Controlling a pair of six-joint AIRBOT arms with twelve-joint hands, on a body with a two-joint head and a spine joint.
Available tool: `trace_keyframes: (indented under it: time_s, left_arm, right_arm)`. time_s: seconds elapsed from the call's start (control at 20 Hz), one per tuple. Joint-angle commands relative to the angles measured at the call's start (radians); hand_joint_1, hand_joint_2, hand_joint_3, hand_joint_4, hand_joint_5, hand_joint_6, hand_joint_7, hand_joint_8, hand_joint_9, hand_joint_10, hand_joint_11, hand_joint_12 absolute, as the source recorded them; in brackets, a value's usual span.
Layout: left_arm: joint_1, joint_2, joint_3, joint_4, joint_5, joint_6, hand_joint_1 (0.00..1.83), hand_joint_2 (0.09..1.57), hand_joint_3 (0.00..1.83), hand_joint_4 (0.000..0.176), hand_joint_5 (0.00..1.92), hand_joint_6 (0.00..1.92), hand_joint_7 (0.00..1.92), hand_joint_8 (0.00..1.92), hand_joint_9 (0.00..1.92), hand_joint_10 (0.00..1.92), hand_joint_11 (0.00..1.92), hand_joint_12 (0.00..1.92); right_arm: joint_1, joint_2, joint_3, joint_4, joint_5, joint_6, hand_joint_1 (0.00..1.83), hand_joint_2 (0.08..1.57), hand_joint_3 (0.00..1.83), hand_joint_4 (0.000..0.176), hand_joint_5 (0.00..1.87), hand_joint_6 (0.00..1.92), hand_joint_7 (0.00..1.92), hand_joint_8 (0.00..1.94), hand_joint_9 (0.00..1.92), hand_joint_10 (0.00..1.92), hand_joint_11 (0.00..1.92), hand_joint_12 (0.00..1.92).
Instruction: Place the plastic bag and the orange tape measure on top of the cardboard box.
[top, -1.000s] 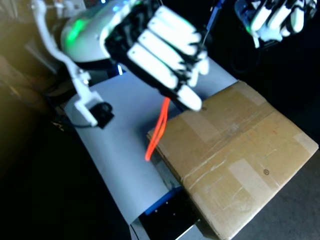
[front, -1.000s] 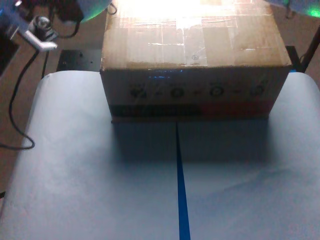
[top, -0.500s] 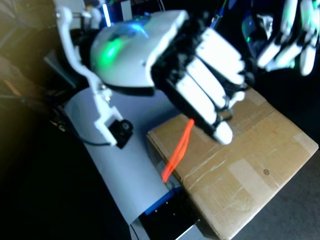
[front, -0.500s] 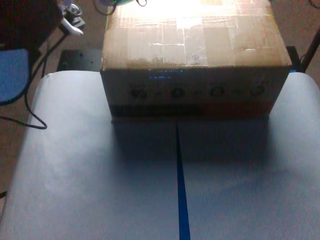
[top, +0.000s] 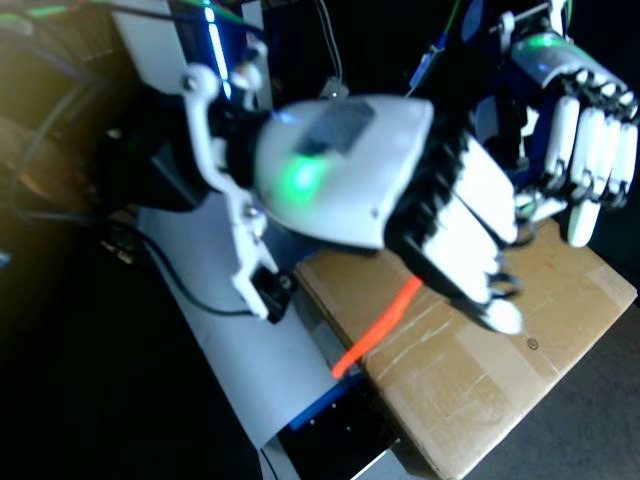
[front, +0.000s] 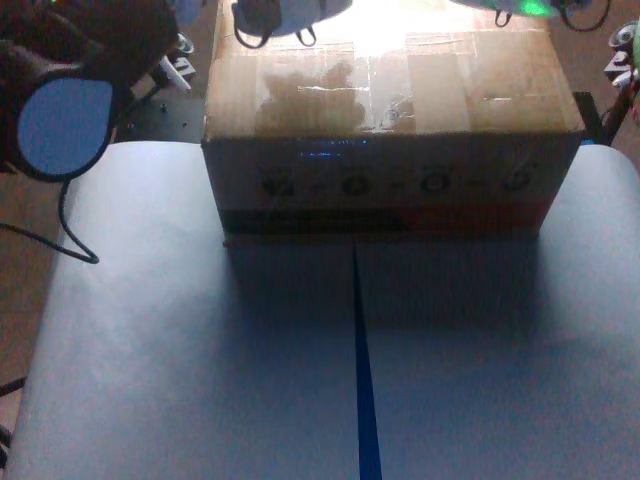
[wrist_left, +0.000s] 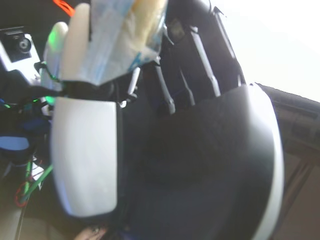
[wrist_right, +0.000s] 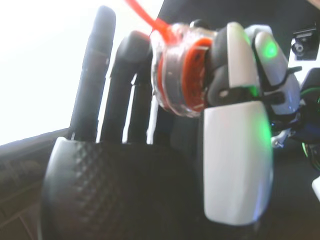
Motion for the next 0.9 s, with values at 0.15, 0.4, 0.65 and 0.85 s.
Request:
trace_keyframes:
  time_s: [0.15, 0.4, 0.65, 0.85]
  left_arm:
    - [-0.017, -0.014, 0.035, 0.026, 0.051, -0.006, 1.35, 1.2, 0.0, 0.0, 0.83, 1.16, 0.79, 1.3, 0.67, 1.54, 0.49, 1.69]
    - [-0.017, -0.037, 0.065, 0.026, 0.012, -0.006, 1.34, 1.23, 0.0, 0.0, 0.76, 1.18, 0.76, 1.36, 0.64, 1.62, 0.38, 1.78]
    - [-0.016, -0.043, 0.072, 0.026, -0.001, -0.007, 1.35, 1.21, 0.0, 0.0, 0.83, 1.19, 0.84, 1.22, 0.62, 1.55, 0.19, 1.77]
    - [-0.012, -0.038, 0.072, 0.025, -0.003, -0.007, 1.35, 1.19, 0.0, 0.0, 0.85, 1.2, 0.82, 1.15, 0.67, 1.52, 0.34, 1.73]
  right_arm:
    - [0.021, -0.011, 0.028, -0.034, -0.085, -0.001, 1.26, 1.14, 0.0, 0.0, 0.97, 0.73, 0.93, 1.39, 0.99, 1.62, 0.95, 1.87]
    - [0.011, -0.032, 0.054, -0.034, -0.064, -0.001, 1.27, 1.12, 0.0, 0.0, 1.04, 0.69, 0.96, 1.3, 0.94, 1.49, 0.88, 1.76]
    - [-0.016, -0.059, 0.079, -0.034, -0.047, -0.001, 1.38, 1.14, 0.0, 0.0, 0.87, 0.91, 0.91, 1.2, 0.88, 1.41, 0.88, 1.63]
    - [-0.042, -0.069, 0.093, -0.023, -0.039, -0.001, 1.38, 1.11, 0.0, 0.0, 0.89, 1.01, 0.98, 1.01, 0.96, 1.23, 0.85, 1.48]
